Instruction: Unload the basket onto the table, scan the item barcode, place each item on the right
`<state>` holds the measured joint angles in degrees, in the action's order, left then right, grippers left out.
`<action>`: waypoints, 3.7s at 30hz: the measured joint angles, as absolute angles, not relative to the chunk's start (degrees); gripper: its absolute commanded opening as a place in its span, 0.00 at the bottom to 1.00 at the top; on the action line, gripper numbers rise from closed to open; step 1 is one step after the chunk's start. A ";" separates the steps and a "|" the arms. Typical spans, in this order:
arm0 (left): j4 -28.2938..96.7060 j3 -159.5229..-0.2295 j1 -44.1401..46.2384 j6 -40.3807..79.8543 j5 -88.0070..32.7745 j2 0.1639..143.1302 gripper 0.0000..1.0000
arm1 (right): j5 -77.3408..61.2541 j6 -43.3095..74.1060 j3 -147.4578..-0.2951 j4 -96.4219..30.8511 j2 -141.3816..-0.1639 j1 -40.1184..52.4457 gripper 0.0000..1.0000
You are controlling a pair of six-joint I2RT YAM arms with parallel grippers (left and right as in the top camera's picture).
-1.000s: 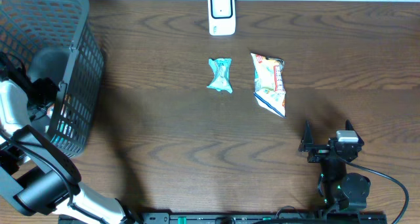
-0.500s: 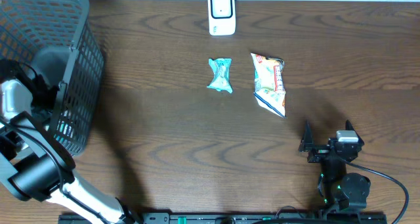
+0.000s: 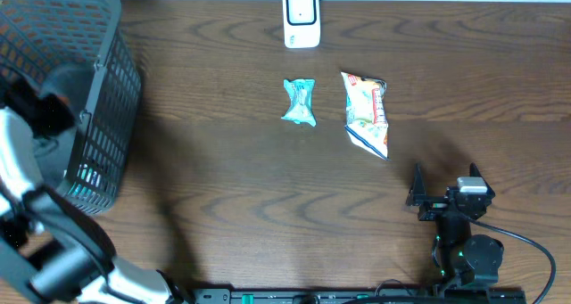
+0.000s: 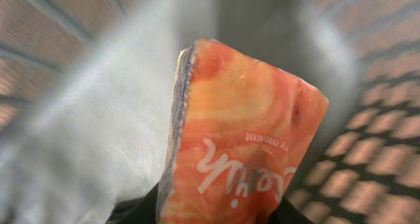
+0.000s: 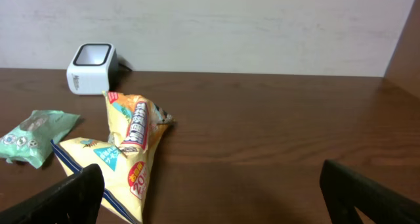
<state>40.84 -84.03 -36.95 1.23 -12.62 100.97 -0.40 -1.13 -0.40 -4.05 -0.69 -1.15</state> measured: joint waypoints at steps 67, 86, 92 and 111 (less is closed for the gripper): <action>28.88 -85.95 21.63 27.90 3.57 111.39 0.84 | -0.40 -1.13 -0.40 -4.05 -0.69 -1.15 0.99; 40.58 -90.32 -22.52 23.14 19.22 79.55 0.98 | -0.43 -1.13 -0.40 -4.08 -0.69 -1.15 0.99; 54.89 -89.91 -36.07 35.05 14.24 85.82 0.98 | -0.43 -1.13 -0.40 -4.08 -0.69 -1.15 0.99; 63.24 -84.73 -38.54 44.18 -0.82 103.00 0.98 | -0.40 -1.13 -0.40 -4.05 -0.69 -1.15 0.99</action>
<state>63.24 -84.73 -38.54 44.18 -0.82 103.00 -0.40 -1.13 -0.40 -4.05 -0.69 -1.15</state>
